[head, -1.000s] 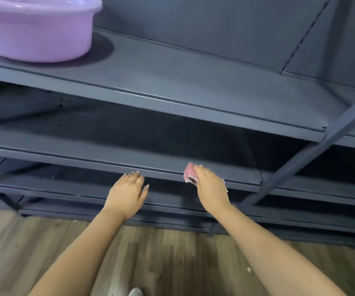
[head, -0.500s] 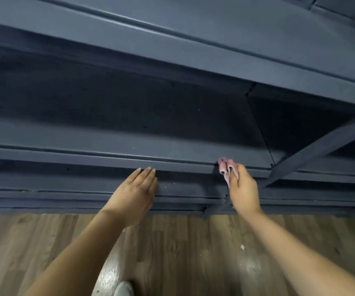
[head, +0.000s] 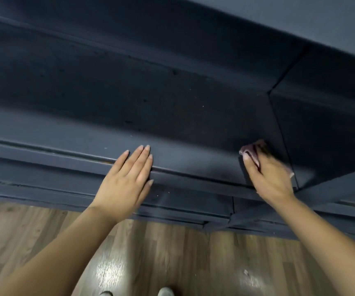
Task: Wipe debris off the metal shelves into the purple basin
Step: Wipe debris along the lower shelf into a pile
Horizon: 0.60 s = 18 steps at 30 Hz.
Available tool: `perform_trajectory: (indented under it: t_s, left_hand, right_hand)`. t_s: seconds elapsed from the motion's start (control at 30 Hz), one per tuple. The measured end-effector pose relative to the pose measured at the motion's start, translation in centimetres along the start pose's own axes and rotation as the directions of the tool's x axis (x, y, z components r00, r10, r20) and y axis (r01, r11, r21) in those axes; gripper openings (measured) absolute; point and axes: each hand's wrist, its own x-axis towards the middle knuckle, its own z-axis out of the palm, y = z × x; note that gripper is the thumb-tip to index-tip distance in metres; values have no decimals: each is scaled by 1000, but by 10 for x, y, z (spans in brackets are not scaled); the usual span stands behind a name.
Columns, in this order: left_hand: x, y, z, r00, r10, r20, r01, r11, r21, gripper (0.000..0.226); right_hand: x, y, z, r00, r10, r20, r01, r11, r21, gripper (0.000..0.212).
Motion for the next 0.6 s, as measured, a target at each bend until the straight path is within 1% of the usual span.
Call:
perform_trajectory:
  t_s: [0.03,0.1,0.17,0.2,0.27,0.33,0.4,0.47,0.53,0.6]
  left_hand:
    - [1,2,2,1000,-17,-12,17,1000,5,60]
    - [3,3,6,998,-32,-55,33,999,10,60]
    - [6,0,7,992,12,-125,-6,999,53,59]
    - [9,-4,8,988,42,-150,-30,996,79,60]
    - [17,-15,8,985,66,-162,-49,993,107,62]
    - [24,-23,11,980,73,-184,-53,992,113,65]
    - [27,-24,15,974,103,-204,-81,990,111,65]
    - [27,-25,18,964,124,-233,-97,988,124,63]
    - [26,-24,19,960,119,-252,-86,987,136,63]
    - [26,-24,20,960,95,-263,-63,990,126,64]
  right_hand:
    - [1,4,-5,999,-52,4,52,999,-5,66]
    - [4,13,-10,987,-147,-63,144,988,-48,60]
    - [13,22,-4,978,-193,-85,184,978,-100,63]
    - [17,25,3,983,-173,-67,166,981,-103,67]
    - [23,24,17,996,-81,-43,77,993,-86,78]
    - [28,23,25,996,-44,-73,37,995,-91,84]
    - [29,13,25,994,-27,-109,19,997,-78,79]
    - [30,-6,29,995,-32,-91,27,998,-51,64]
    - [34,-37,39,991,-106,-76,103,994,-35,54]
    - [41,-81,49,976,-203,-79,206,978,26,53]
